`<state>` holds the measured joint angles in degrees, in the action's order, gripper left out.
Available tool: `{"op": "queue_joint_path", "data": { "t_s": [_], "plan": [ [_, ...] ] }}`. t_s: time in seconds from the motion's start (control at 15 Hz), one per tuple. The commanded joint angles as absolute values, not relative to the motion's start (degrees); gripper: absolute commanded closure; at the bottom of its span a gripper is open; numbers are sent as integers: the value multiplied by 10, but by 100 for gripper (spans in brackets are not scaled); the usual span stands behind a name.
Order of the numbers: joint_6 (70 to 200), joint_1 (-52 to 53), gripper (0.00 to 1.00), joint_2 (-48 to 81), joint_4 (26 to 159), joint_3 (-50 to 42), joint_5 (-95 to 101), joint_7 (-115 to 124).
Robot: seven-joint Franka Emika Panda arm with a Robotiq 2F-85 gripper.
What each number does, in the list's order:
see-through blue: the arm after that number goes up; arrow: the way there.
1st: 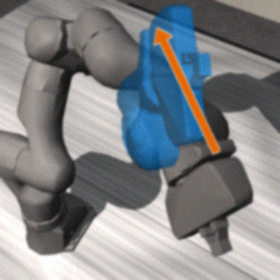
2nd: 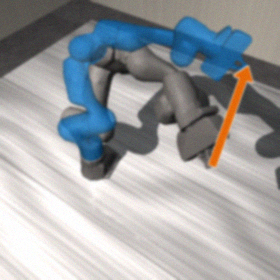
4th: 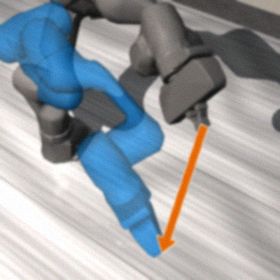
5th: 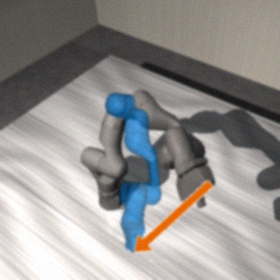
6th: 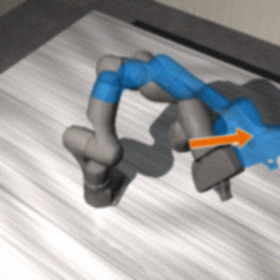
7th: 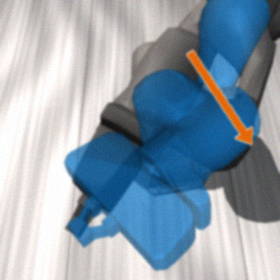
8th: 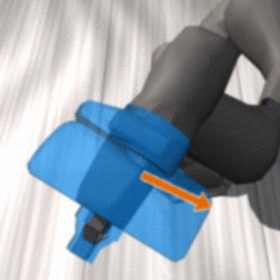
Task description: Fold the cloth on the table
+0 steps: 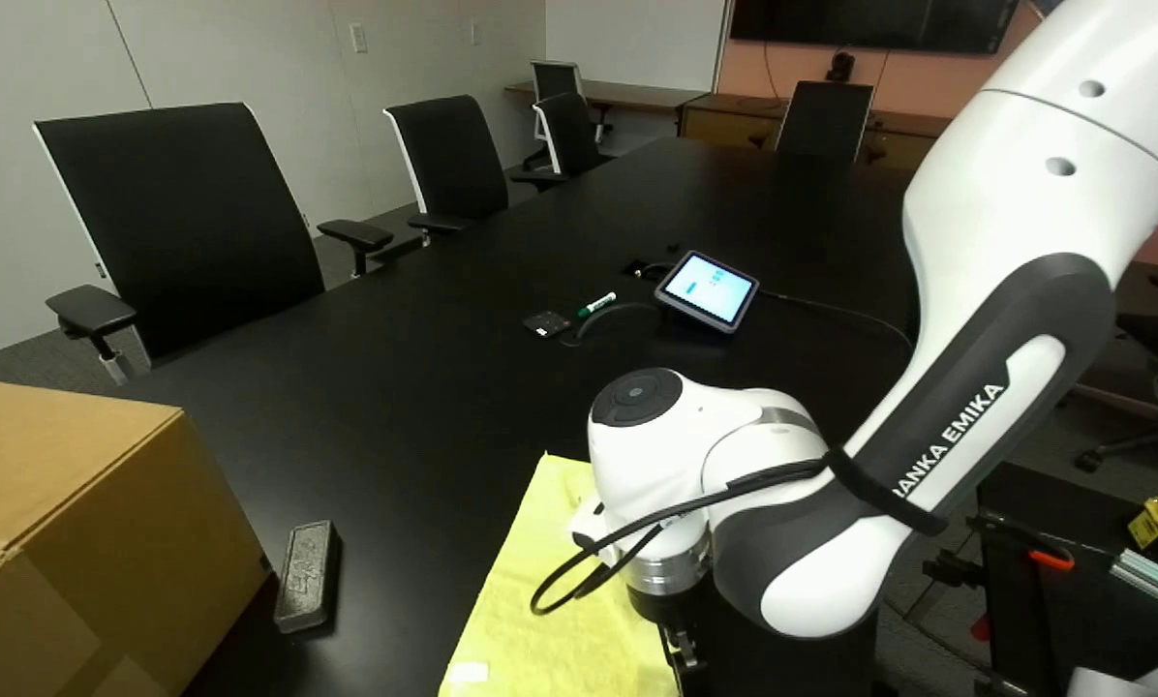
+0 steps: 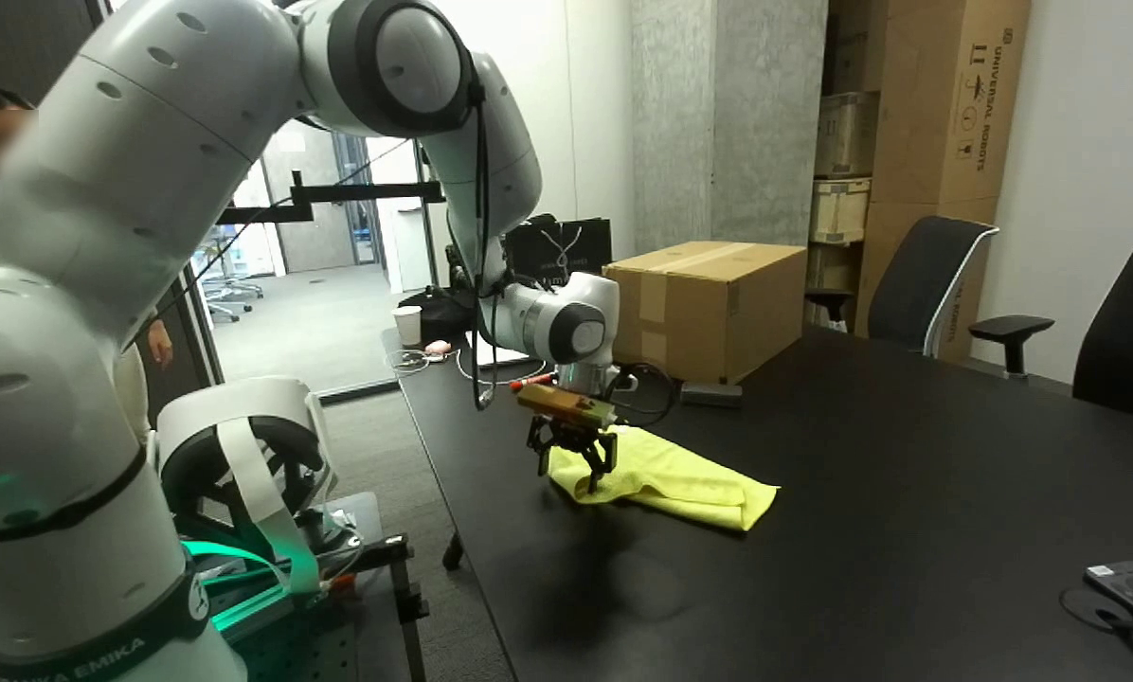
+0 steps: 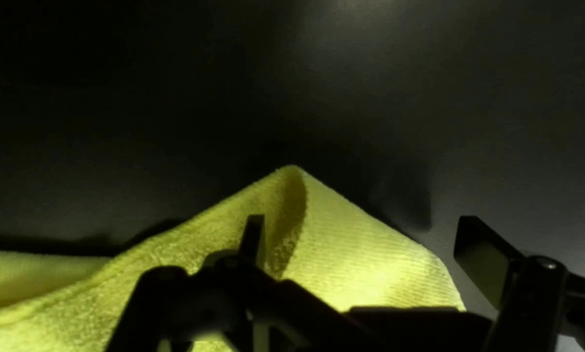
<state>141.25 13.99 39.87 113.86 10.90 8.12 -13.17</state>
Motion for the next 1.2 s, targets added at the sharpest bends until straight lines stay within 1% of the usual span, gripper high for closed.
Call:
{"op": "queue_joint_path", "data": {
  "t_s": [0.0,0.27,1.0,1.07,1.13],
  "plan": [
    [1404,153,0,384,1137,112,93,-116],
    [1405,166,0,388,1132,99,108,-108],
    [1410,162,0,395,1124,86,127,-106],
    [1408,161,18,396,1122,86,127,-107],
    [1409,161,26,398,1119,84,128,-106]
  ]
}}
